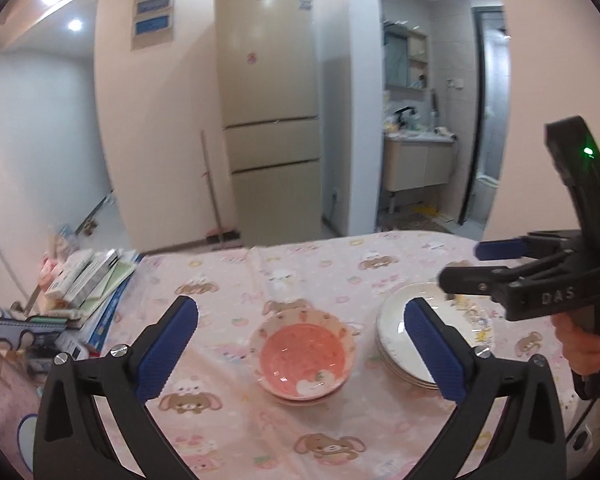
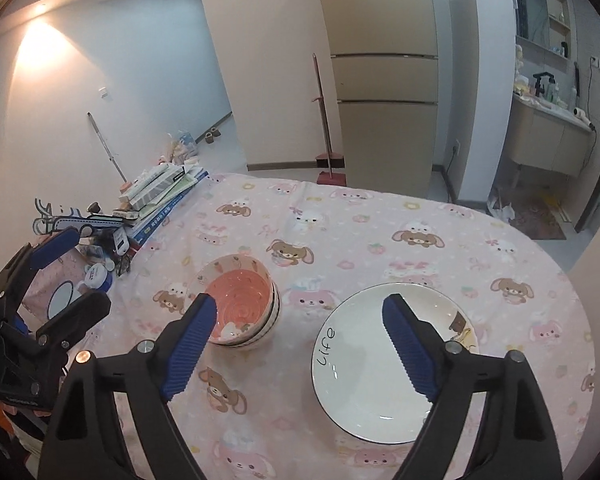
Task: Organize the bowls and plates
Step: 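Lower the pink bowl into the white bowl and open both grippers, then close both grippers on the rim of the stacked bowls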
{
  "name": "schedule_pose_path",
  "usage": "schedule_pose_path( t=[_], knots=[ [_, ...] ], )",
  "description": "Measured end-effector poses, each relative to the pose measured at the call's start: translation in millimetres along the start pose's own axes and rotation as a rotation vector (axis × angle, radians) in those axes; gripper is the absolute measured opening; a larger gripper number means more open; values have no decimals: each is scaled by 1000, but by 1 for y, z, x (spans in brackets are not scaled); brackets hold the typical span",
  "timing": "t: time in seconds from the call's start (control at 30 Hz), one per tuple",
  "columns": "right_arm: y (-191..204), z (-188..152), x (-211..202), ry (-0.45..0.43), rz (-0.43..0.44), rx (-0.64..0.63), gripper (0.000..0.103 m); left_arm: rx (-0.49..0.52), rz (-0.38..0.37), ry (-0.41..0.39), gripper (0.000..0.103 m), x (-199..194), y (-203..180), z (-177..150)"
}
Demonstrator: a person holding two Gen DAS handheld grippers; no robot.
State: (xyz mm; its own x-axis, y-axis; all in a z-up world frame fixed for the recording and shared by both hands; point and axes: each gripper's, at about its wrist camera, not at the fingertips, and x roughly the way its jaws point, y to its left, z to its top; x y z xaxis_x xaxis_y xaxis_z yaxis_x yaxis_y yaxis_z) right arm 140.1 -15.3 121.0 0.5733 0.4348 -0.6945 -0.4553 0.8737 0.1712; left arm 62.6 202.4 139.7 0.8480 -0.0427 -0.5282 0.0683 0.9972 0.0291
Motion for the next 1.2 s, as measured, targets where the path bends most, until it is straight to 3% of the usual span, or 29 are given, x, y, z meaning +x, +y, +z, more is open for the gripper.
schedule_pose_path(
  t=[0.1,0.23,0.37,0.4,0.47,0.6,0.67,0.73,0.8,0.87,0.97,1.03,1.13,1.2],
  knots=[
    [4,4,19,46,-3,-19,87,-64,13,142,103,29,22,1],
    [3,8,54,138,18,0,87,-184,-63,311,103,78,63,-13],
    [-2,7,92,242,58,58,87,-359,-211,477,102,130,97,-42],
    [-2,7,99,259,63,53,87,-399,-214,498,100,137,103,-47],
    [1,5,117,309,79,16,87,-441,-204,510,98,147,110,-57],
    [0,2,148,380,124,34,87,-472,-286,528,96,163,111,-60],
    [2,3,162,403,146,59,87,-465,-301,528,89,170,109,-56],
    [5,5,171,403,136,61,87,-441,-304,538,75,181,108,-53],
    [11,6,183,412,96,43,87,-441,-302,577,65,192,106,-56],
    [14,3,196,449,115,56,87,-447,-334,609,59,199,105,-61],
    [19,-5,214,507,132,86,72,-453,-354,626,59,208,102,-68],
    [21,-10,226,536,108,87,57,-448,-373,643,56,213,98,-73],
    [25,-19,240,578,104,80,51,-442,-405,686,54,222,90,-83],
    [24,-22,246,585,163,113,48,-446,-434,710,53,229,86,-90]
  ],
)
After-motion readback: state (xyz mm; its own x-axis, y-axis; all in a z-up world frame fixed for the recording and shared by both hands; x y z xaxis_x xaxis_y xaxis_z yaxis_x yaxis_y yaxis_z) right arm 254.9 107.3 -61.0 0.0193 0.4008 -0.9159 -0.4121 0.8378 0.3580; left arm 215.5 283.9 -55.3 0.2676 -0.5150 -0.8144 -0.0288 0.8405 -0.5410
